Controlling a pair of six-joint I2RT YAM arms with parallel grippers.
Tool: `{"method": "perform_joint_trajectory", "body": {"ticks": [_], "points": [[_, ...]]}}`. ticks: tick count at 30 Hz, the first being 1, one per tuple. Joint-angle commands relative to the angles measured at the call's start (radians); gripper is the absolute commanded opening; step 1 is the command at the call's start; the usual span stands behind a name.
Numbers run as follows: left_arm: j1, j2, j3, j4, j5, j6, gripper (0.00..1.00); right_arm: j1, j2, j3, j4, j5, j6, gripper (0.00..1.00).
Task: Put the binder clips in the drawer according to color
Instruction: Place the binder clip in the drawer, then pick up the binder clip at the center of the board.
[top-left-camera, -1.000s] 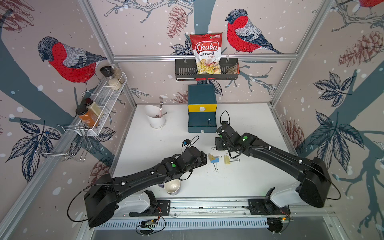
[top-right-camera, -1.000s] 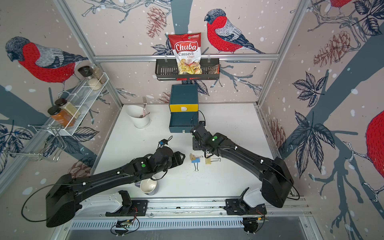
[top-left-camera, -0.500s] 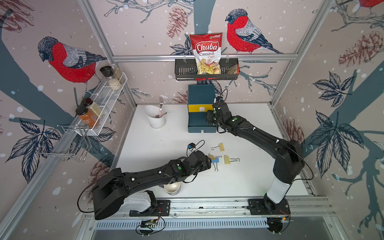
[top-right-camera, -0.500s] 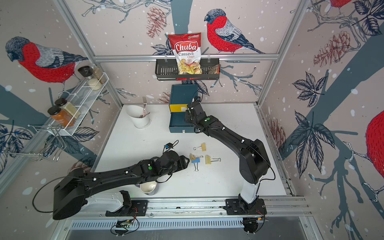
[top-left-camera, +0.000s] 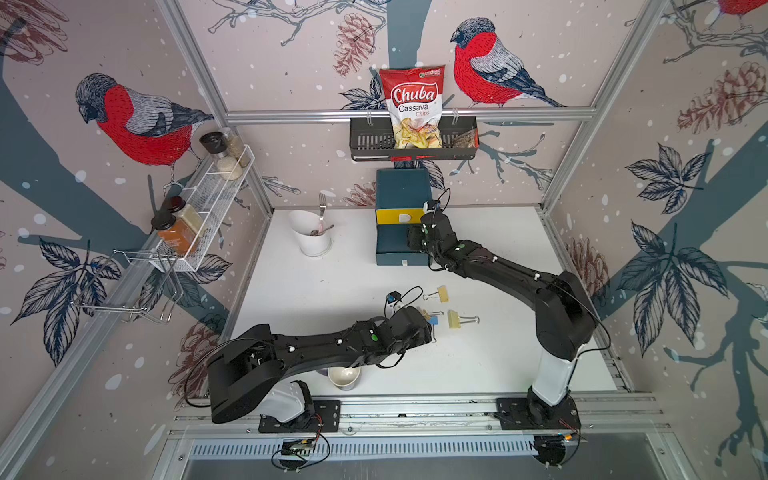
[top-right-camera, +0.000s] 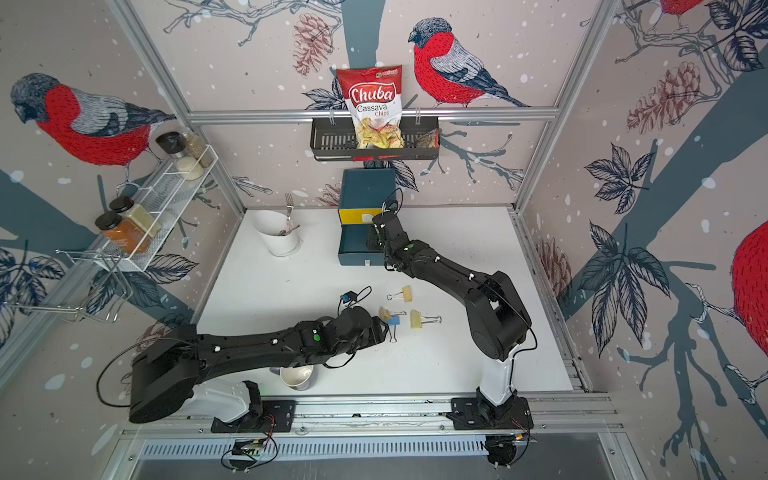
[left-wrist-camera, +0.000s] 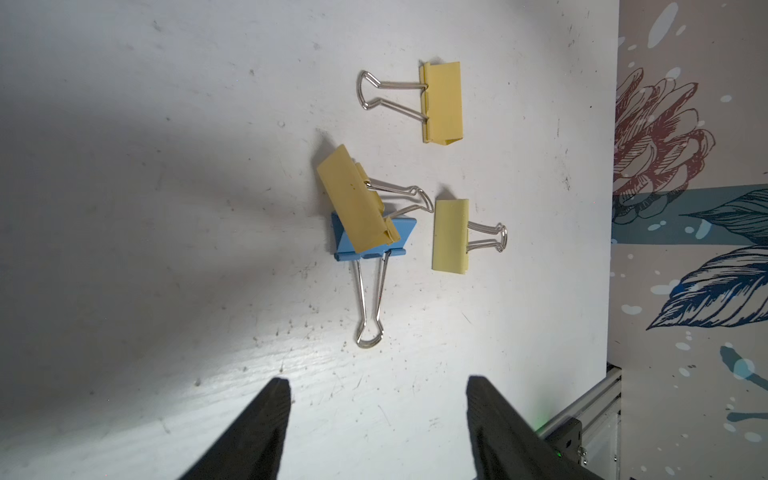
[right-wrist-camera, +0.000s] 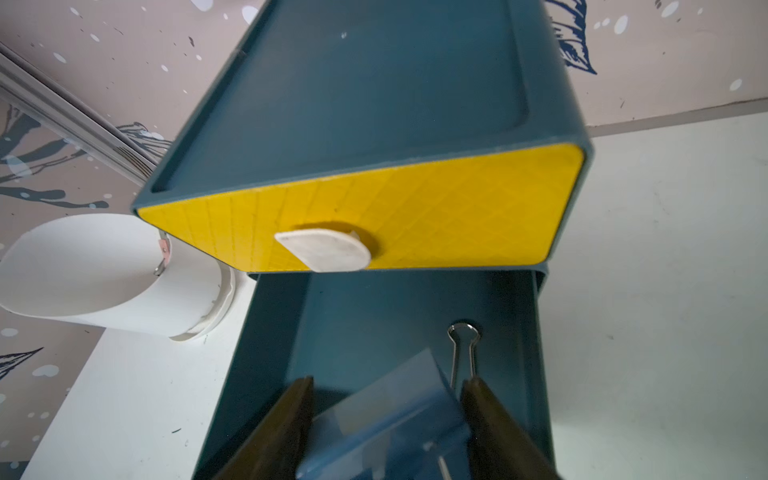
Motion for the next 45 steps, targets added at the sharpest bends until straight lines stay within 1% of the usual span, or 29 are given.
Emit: {"method": "perform_joint_trajectory", "body": {"ticks": [1, 5, 8, 11, 14, 19, 22, 25, 26, 28, 31, 34, 38, 42, 45], "points": [[-0.009, 0.016, 0.021, 0.031, -0.026, -0.004, 0.72, -0.002, 0.01, 0.008, 0.01, 0.005, 0.023, 0.58], [-0.015, 0.045, 0.043, 0.028, -0.034, 0.002, 0.74, -0.006, 0.014, 0.021, -0.02, -0.013, 0.034, 0.7], [-0.019, 0.074, 0.061, 0.021, -0.041, 0.004, 0.74, -0.001, -0.013, 0.012, -0.02, -0.005, 0.025, 0.78], [-0.031, 0.106, 0.092, -0.007, -0.063, 0.009, 0.75, 0.002, -0.05, 0.004, -0.03, 0.007, 0.022, 0.81], [-0.041, 0.145, 0.133, -0.041, -0.088, 0.026, 0.75, 0.001, -0.106, -0.015, -0.037, 0.013, 0.024, 0.81], [-0.052, 0.233, 0.213, -0.129, -0.14, 0.04, 0.76, -0.005, -0.255, -0.08, -0.082, 0.064, 0.054, 0.8], [-0.062, 0.286, 0.262, -0.184, -0.181, 0.041, 0.76, -0.012, -0.378, -0.149, -0.121, 0.103, 0.09, 0.8], [-0.074, 0.329, 0.271, -0.205, -0.222, 0.04, 0.76, -0.016, -0.519, -0.246, -0.13, 0.127, 0.117, 0.8], [-0.079, 0.346, 0.307, -0.216, -0.238, 0.042, 0.76, -0.018, -0.564, -0.281, -0.128, 0.129, 0.127, 0.8], [-0.087, 0.379, 0.332, -0.232, -0.27, 0.045, 0.76, -0.021, -0.651, -0.335, -0.141, 0.13, 0.141, 0.8], [-0.09, 0.424, 0.365, -0.244, -0.293, 0.05, 0.76, -0.023, -0.741, -0.389, -0.181, 0.123, 0.165, 0.8], [-0.09, 0.458, 0.394, -0.246, -0.309, 0.059, 0.76, -0.023, -0.809, -0.427, -0.209, 0.117, 0.185, 0.8], [-0.09, 0.496, 0.438, -0.298, -0.352, 0.065, 0.75, -0.023, -0.863, -0.451, -0.243, 0.123, 0.2, 0.8], [-0.09, 0.525, 0.461, -0.302, -0.37, 0.086, 0.73, -0.023, -0.893, -0.46, -0.257, 0.117, 0.208, 0.8], [-0.092, 0.553, 0.485, -0.337, -0.386, 0.086, 0.72, -0.025, -0.903, -0.459, -0.267, 0.121, 0.208, 0.8]]}}
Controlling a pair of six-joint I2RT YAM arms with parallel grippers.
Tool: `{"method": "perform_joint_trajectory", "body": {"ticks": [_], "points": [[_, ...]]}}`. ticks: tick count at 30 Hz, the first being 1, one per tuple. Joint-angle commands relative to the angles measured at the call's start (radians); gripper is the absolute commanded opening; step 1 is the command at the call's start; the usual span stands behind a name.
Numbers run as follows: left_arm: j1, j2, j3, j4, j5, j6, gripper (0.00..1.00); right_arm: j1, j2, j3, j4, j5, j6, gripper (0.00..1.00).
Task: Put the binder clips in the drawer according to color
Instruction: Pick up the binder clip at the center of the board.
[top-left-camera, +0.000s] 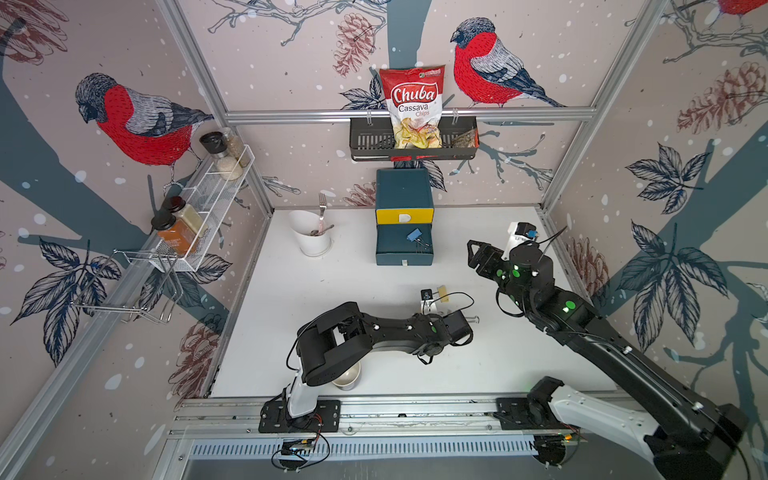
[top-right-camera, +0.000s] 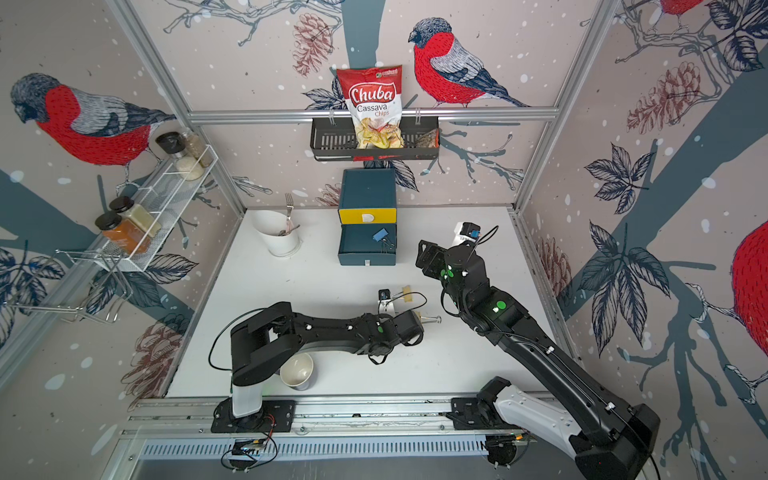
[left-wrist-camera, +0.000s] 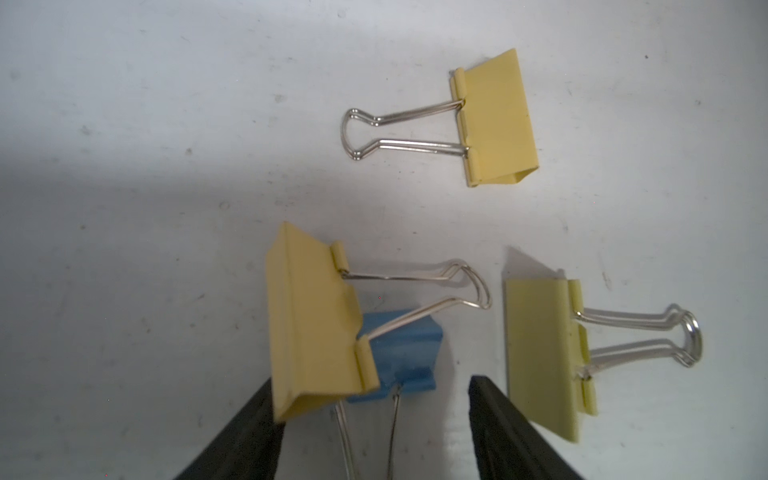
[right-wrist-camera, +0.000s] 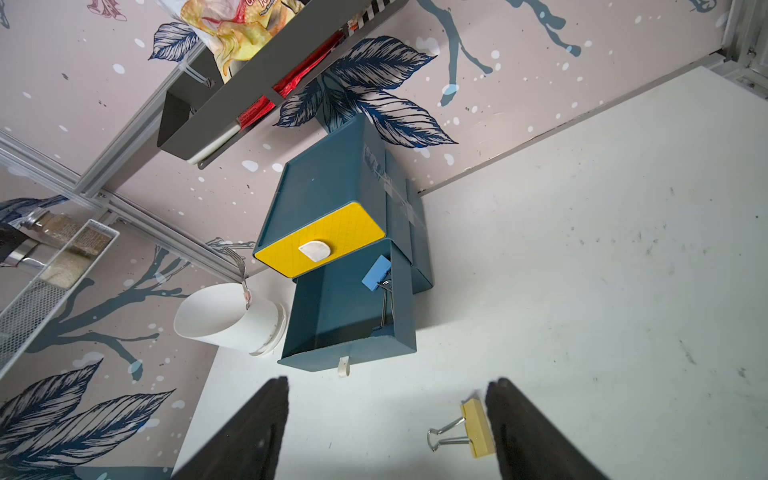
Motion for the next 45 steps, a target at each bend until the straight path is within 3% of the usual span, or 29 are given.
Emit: {"method": "perform_joint_trajectory", "body": {"ticks": [1, 18, 32, 41, 45], "points": [[-0.003, 0.019, 0.007, -0.06, -0.037, 0.01, 0.72, -0.002, -0.013, 0.003, -0.023, 0.012, 0.006, 0.8], [-0.017, 0.042, 0.009, -0.033, -0.031, 0.057, 0.49, -0.009, -0.033, 0.018, -0.037, 0.008, 0.011, 0.8], [-0.02, -0.128, 0.02, 0.001, 0.269, 0.128, 0.49, -0.026, -0.038, 0.028, -0.051, -0.011, 0.011, 0.8], [-0.013, -0.249, 0.048, -0.041, 0.236, 0.139, 0.48, -0.026, -0.04, 0.024, -0.056, -0.016, 0.014, 0.8], [0.032, -0.337, 0.072, -0.081, 0.191, 0.177, 0.48, -0.027, -0.05, 0.024, -0.067, -0.013, 0.01, 0.8]]}}
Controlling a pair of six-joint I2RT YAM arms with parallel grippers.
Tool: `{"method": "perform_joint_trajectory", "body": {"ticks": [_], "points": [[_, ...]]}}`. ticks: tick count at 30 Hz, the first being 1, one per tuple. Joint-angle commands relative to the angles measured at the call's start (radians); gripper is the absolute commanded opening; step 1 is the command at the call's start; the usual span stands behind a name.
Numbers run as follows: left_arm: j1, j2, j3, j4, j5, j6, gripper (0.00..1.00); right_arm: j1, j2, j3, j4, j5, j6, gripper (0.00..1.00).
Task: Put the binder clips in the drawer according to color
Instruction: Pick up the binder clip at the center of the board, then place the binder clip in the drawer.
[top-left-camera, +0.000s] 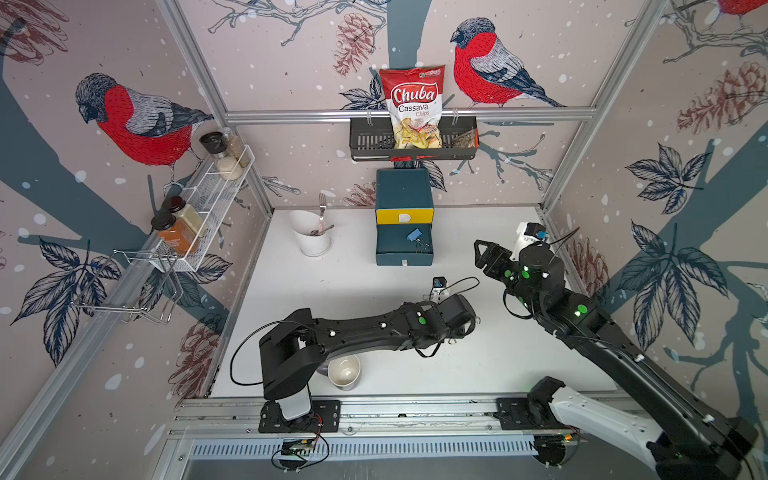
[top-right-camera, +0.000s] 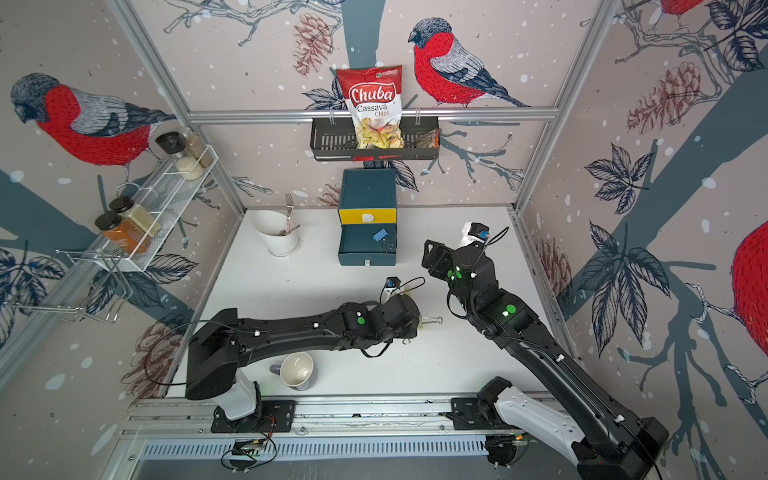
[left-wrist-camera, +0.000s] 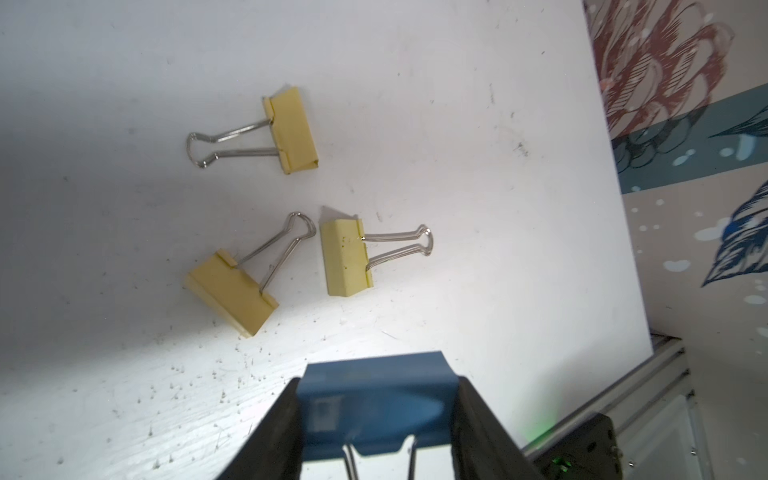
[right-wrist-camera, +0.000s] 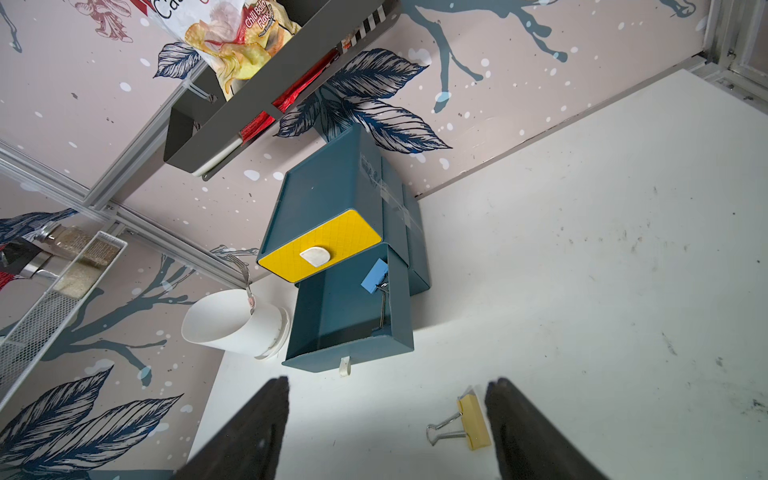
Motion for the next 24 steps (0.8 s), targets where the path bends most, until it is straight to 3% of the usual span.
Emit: {"method": "perform_joint_trajectory", "body": {"ticks": [1, 8, 13, 19, 24], "points": [[0.052, -0.068, 0.024, -0.043, -0.06, 0.063, 0.48, -0.002, -0.009, 0.004, -0.015, -0.005, 0.002, 0.8], [0.302, -0.132, 0.118, -0.078, 0.003, 0.225, 0.49, -0.002, 0.004, -0.041, -0.041, -0.095, -0.013, 0.79], [0.454, -0.047, 0.225, -0.087, 0.055, 0.31, 0.49, 0.01, -0.023, -0.11, -0.047, -0.13, 0.002, 0.78], [0.568, 0.09, 0.324, -0.074, 0.117, 0.351, 0.47, 0.047, -0.054, -0.151, -0.082, -0.129, 0.014, 0.78], [0.603, 0.178, 0.396, -0.087, 0.145, 0.362, 0.47, 0.103, -0.072, -0.16, -0.128, -0.112, 0.034, 0.78]]}}
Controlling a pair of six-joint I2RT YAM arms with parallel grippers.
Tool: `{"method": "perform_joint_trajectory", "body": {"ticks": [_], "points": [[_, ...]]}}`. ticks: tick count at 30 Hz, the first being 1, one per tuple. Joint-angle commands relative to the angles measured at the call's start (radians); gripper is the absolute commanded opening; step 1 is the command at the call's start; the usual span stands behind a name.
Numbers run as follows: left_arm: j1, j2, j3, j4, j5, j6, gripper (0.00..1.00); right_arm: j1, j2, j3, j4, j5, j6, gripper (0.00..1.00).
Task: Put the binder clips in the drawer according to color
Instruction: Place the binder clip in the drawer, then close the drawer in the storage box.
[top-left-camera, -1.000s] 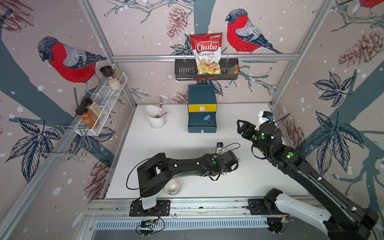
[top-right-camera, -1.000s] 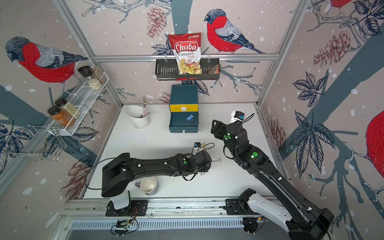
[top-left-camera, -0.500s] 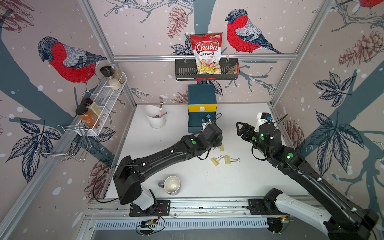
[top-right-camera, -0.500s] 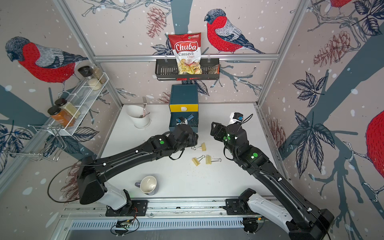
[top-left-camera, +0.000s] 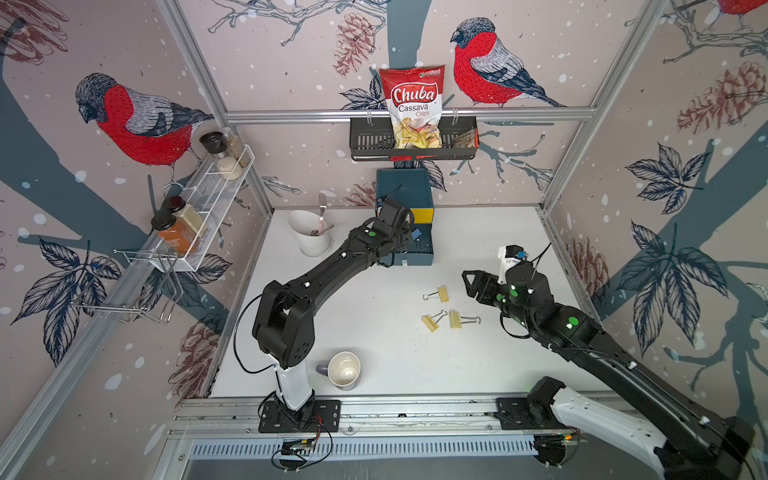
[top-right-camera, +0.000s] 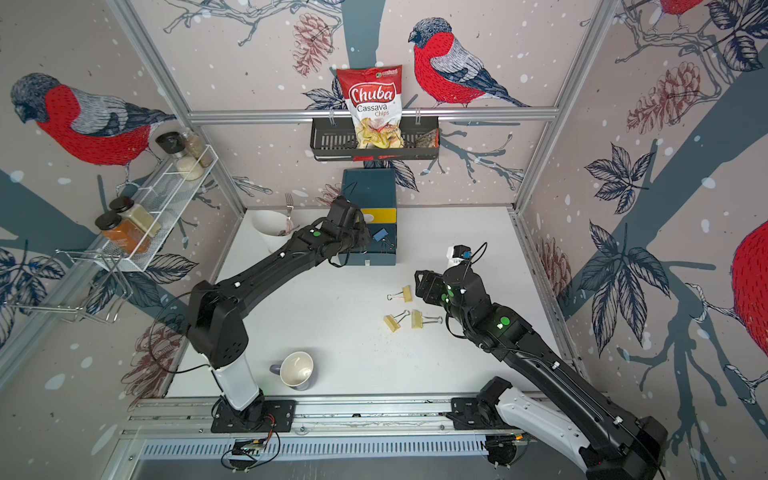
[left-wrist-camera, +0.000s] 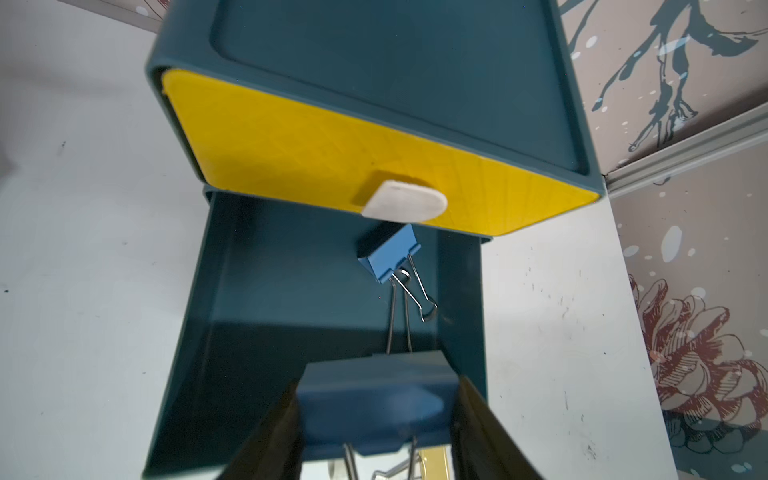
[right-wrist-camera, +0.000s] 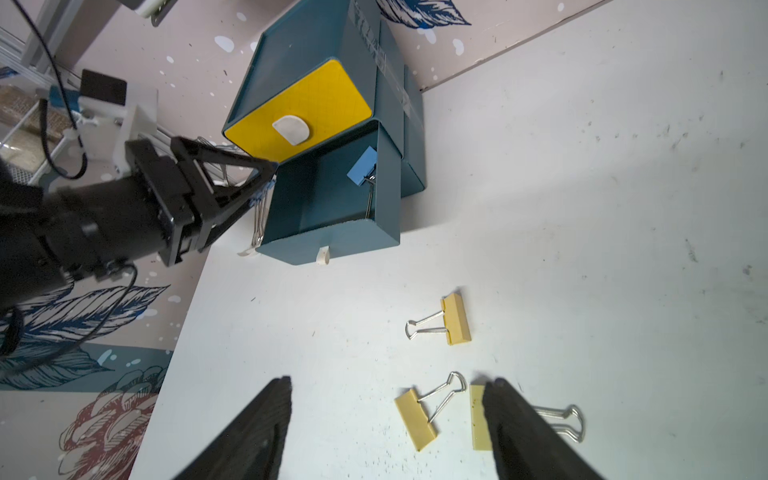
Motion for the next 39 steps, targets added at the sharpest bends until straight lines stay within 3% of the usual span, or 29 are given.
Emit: {"method": "perform_joint_trajectory", "body": {"ticks": [1, 7, 16, 21, 25, 27, 30, 34, 39], "points": [[0.008, 0.041, 0.044, -0.023, 0.031, 0.03, 0.47, 0.039, -0.014, -0.007, -0.042, 0.021, 0.034, 0.78], [0.014, 0.078, 0.037, -0.014, 0.03, 0.008, 0.49, 0.114, -0.032, -0.031, -0.058, 0.063, 0.073, 0.78], [0.03, 0.112, 0.062, -0.012, 0.033, -0.003, 0.53, 0.143, -0.04, -0.022, -0.073, 0.088, 0.083, 0.78], [0.03, 0.094, 0.056, -0.003, 0.037, -0.014, 0.72, 0.147, -0.039, -0.026, -0.076, 0.09, 0.081, 0.78], [0.005, -0.013, -0.045, 0.062, 0.014, -0.06, 0.77, 0.148, -0.041, -0.029, -0.078, 0.096, 0.08, 0.79], [-0.017, -0.08, -0.118, 0.099, -0.009, -0.094, 0.73, 0.147, -0.044, -0.028, -0.08, 0.1, 0.078, 0.79], [-0.059, -0.181, -0.254, 0.177, -0.021, -0.155, 0.6, 0.148, -0.042, -0.026, -0.08, 0.106, 0.074, 0.79], [-0.091, -0.25, -0.453, 0.331, 0.065, -0.268, 0.41, 0.147, -0.046, -0.032, -0.079, 0.11, 0.073, 0.79], [-0.102, -0.25, -0.576, 0.447, 0.075, -0.331, 0.38, 0.148, -0.049, -0.038, -0.08, 0.106, 0.079, 0.79]]}}
